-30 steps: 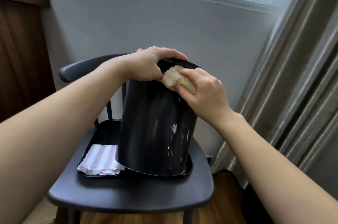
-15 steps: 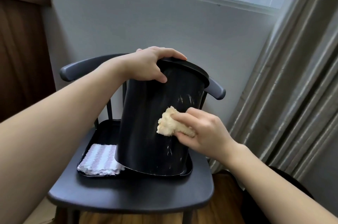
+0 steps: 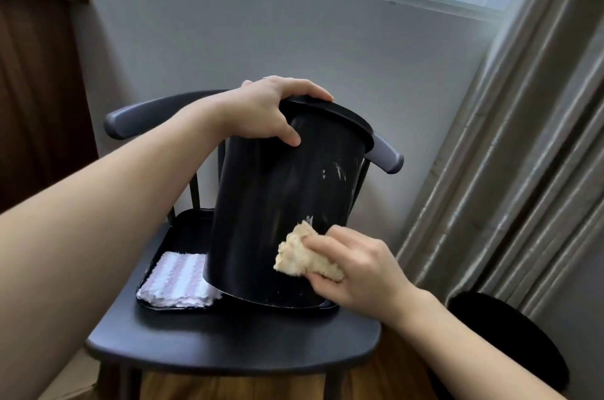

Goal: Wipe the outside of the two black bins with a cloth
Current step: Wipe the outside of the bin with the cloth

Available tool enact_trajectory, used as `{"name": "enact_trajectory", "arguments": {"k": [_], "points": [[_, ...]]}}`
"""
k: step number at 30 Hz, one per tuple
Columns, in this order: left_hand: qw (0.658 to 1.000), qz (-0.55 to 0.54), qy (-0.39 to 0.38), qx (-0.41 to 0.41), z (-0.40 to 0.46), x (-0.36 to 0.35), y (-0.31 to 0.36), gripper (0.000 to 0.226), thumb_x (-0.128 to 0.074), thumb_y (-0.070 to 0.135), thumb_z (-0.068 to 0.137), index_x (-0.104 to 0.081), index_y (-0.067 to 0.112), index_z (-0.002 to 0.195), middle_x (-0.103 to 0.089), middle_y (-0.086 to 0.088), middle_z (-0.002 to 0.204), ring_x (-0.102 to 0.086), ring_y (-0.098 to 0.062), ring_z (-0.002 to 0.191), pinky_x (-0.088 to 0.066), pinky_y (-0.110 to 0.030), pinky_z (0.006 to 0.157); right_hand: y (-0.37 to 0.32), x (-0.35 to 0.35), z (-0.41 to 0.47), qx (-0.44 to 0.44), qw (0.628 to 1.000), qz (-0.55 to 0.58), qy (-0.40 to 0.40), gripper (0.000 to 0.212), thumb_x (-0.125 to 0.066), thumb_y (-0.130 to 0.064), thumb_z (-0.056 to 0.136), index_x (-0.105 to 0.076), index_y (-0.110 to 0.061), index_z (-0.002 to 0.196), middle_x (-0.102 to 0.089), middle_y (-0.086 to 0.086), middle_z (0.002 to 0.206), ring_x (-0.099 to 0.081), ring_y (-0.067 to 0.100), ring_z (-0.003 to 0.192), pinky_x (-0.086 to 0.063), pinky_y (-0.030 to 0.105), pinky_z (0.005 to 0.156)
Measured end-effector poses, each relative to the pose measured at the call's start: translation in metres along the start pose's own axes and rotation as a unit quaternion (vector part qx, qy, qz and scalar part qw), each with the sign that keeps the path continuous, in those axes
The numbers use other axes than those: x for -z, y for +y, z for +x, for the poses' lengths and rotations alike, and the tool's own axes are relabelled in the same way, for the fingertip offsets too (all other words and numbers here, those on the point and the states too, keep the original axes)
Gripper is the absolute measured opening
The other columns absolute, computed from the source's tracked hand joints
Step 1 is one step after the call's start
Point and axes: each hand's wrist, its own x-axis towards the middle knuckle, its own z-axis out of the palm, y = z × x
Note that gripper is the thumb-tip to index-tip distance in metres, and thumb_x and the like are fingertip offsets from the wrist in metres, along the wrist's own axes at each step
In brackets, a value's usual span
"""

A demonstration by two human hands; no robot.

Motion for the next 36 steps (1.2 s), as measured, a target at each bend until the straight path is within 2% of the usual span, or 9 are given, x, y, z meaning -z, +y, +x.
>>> {"name": "enact_trajectory", "arguments": {"k": [2,6,8,15,21,23,28,32,36], "points": [[1.0,-0.009,-0.004,-0.001,0.0,0.001,-0.001,0.078,-0.079,0.012,0.078,-0.053,0.071,0.121,-0.055,0.012,0.138,-0.044,-0.031,0.134,-0.041,-0.048,0.113,0.003,0.002,0.004,0.005,1.0,-0.01,-0.005,0.029,-0.073,-0.025,0.078,-0.074,-0.011,0.104,-0.063,0.002,0.081,-0.062,0.021,0.068,-0.053,0.032,0.053],[1.0,-0.019,-0.004,-0.006,-0.001,0.001,-0.002,0.075,-0.077,0.025,0.067,-0.053,0.071,0.12,-0.058,0.018,0.133,-0.046,-0.029,0.133,-0.041,-0.048,0.113,0.012,0.009,0.027,-0.09,0.994,0.008,0.067,0.035,-0.077,-0.021,0.081,-0.07,-0.007,0.112,-0.066,0.004,0.088,-0.064,0.024,0.074,-0.056,0.04,0.062],[1.0,-0.024,-0.006,-0.006,0.0,0.0,-0.002,0.075,-0.074,0.03,0.06,-0.054,0.071,0.119,-0.059,0.019,0.131,-0.047,-0.029,0.132,-0.042,-0.049,0.112,0.01,0.006,0.025,-0.094,0.993,0.014,0.072,0.035,-0.077,-0.023,0.081,-0.07,-0.008,0.112,-0.065,0.003,0.088,-0.063,0.023,0.073,-0.055,0.039,0.061],[0.999,-0.036,-0.013,-0.008,0.001,0.0,-0.003,0.075,-0.076,0.027,0.061,-0.054,0.072,0.117,-0.06,0.017,0.131,-0.047,-0.032,0.131,-0.043,-0.05,0.111,-0.013,-0.013,-0.021,0.01,0.999,0.022,-0.046,0.03,-0.073,-0.028,0.078,-0.071,-0.016,0.106,-0.059,-0.001,0.083,-0.058,0.018,0.069,-0.051,0.03,0.05],[0.999,-0.03,-0.008,-0.015,0.003,0.0,-0.004,0.076,-0.076,0.031,0.057,-0.056,0.067,0.12,-0.063,0.021,0.127,-0.05,-0.029,0.13,-0.042,-0.048,0.113,0.012,0.01,0.035,-0.136,0.985,0.038,0.098,0.035,-0.078,-0.022,0.082,-0.07,-0.009,0.114,-0.069,0.004,0.099,-0.067,0.023,0.084,-0.057,0.042,0.071],[0.999,-0.027,-0.007,-0.017,0.004,0.0,-0.005,0.076,-0.077,0.031,0.057,-0.056,0.067,0.12,-0.063,0.022,0.127,-0.05,-0.028,0.13,-0.041,-0.048,0.113,0.011,0.01,0.041,-0.16,0.979,0.04,0.116,0.036,-0.08,-0.022,0.082,-0.069,-0.01,0.115,-0.07,0.003,0.101,-0.067,0.021,0.087,-0.056,0.041,0.074],[0.999,-0.04,-0.005,-0.015,0.004,0.001,-0.008,0.075,-0.078,0.028,0.058,-0.057,0.068,0.118,-0.064,0.023,0.125,-0.055,-0.022,0.127,-0.046,-0.046,0.11,-0.006,-0.007,0.002,-0.032,0.999,0.02,0.022,0.031,-0.078,-0.024,0.077,-0.073,-0.011,0.104,-0.062,0.003,0.083,-0.061,0.021,0.067,-0.053,0.034,0.053],[0.999,-0.042,-0.005,-0.018,0.003,0.003,-0.011,0.075,-0.083,0.017,0.067,-0.059,0.066,0.118,-0.066,0.021,0.122,-0.058,-0.02,0.123,-0.049,-0.045,0.107,-0.002,-0.006,0.0,0.016,1.0,-0.003,-0.014,0.029,-0.074,-0.026,0.079,-0.073,-0.013,0.105,-0.063,0.001,0.082,-0.061,0.021,0.068,-0.052,0.033,0.051],[0.999,-0.038,0.0,-0.016,0.002,0.004,-0.011,0.075,-0.084,0.01,0.072,-0.059,0.062,0.121,-0.066,0.02,0.122,-0.06,-0.019,0.121,-0.049,-0.045,0.107,0.017,0.01,0.039,-0.101,0.991,0.012,0.089,0.032,-0.074,-0.022,0.084,-0.07,-0.01,0.113,-0.067,0.004,0.094,-0.066,0.024,0.08,-0.057,0.041,0.066]]}}
